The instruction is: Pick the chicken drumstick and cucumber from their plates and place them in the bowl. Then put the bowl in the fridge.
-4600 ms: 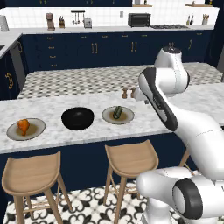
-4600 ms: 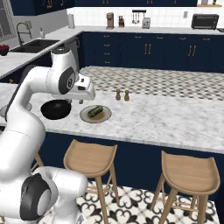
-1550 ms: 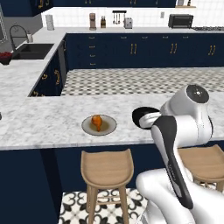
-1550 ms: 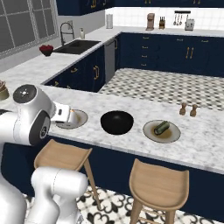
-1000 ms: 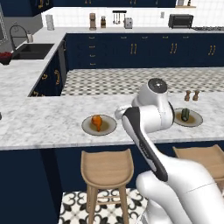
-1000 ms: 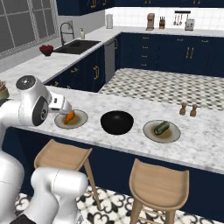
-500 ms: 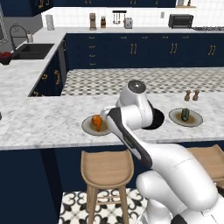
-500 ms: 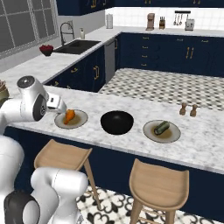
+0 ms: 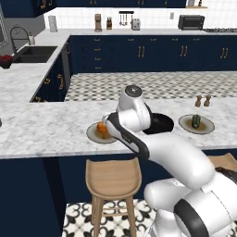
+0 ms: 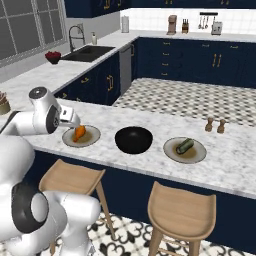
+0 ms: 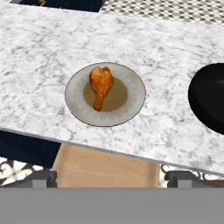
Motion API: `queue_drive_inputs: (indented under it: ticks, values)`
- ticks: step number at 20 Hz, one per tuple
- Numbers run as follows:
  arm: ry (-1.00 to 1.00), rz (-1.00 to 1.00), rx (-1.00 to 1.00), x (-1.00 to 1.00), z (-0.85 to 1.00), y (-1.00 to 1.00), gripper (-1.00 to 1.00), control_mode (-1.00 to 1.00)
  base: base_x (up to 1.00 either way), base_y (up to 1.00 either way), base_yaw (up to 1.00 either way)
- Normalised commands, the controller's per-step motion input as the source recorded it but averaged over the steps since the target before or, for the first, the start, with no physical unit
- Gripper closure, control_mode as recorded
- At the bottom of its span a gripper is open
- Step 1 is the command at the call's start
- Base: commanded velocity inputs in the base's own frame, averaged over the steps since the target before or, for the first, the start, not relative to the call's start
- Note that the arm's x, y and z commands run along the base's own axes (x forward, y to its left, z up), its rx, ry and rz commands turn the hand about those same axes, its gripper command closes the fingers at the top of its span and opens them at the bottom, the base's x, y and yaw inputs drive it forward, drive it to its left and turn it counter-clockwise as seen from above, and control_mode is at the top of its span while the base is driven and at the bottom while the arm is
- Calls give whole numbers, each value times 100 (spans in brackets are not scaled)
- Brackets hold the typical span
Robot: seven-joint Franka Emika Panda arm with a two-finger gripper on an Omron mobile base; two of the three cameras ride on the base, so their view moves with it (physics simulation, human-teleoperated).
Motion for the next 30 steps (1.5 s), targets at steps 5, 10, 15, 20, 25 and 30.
queue_drive_inputs:
  ticks: [5, 10, 15, 20, 25, 30]
  values:
    - [3, -1, -3, 34, -32, 22, -100, -100, 0, 0, 0]
    - [2, 0, 0, 8, -44, -6, -100, -100, 0, 0, 0]
    - [13, -2, 0, 47, -35, 7, -100, -100, 0, 0, 0]
    - [7, 0, 0, 50, -35, 11, -100, -100, 0, 0, 0]
    - [10, -1, 0, 45, -33, 19, -100, -100, 0, 0, 0]
    - [9, -2, -1, 46, -31, 19, -100, -100, 0, 0, 0]
